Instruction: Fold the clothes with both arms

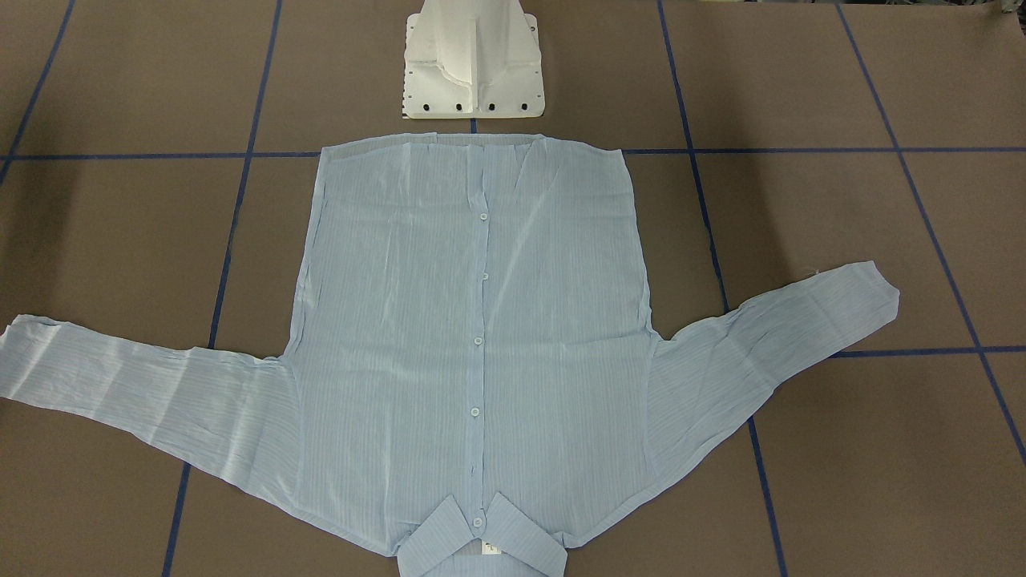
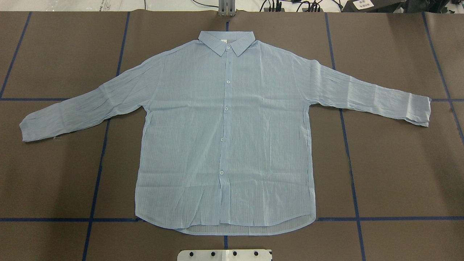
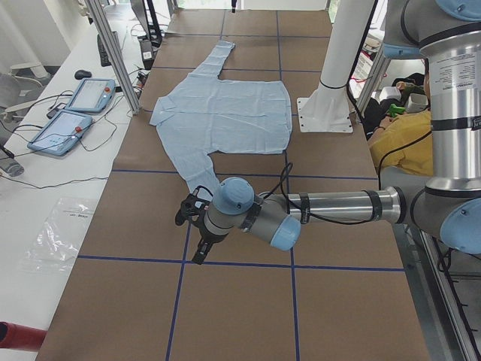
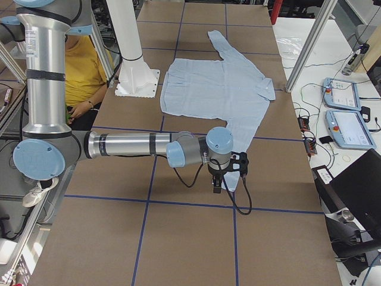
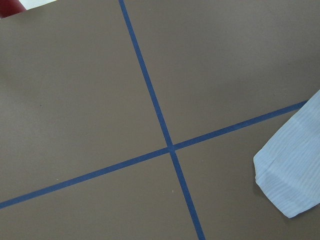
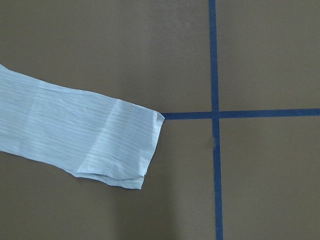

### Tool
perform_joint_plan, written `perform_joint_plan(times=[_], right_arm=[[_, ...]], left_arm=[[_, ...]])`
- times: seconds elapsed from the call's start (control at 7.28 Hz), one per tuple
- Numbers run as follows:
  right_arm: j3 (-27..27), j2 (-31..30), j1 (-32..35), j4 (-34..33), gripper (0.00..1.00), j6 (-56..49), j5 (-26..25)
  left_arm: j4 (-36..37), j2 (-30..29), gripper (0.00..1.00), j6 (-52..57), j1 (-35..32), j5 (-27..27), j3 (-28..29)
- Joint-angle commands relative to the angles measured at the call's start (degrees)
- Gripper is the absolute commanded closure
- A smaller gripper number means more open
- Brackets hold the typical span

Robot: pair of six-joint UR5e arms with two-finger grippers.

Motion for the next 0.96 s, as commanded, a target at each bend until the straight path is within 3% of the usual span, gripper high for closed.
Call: perform_joint_plan(times=[0.0,0.41,0.82], right_arm=[[-0.05,0.05,0.00,0.06,0.00,0.04,0.05],[0.03,0.05,-0.08,-0.03,0.00,0.05,0.14],[-1.54,0.76,-6.84,0.67,0.00,0.22,-1.71]], left_arm=[[-0.18,0.11,0.01,-0.04,0.00,-0.39,-0.13],[-0.18,0.81,0.01,0.22,0.00,-0.39,-0.22],[-0.01,0.81,0.01,0.31,0.09,-0.30,-0.05]])
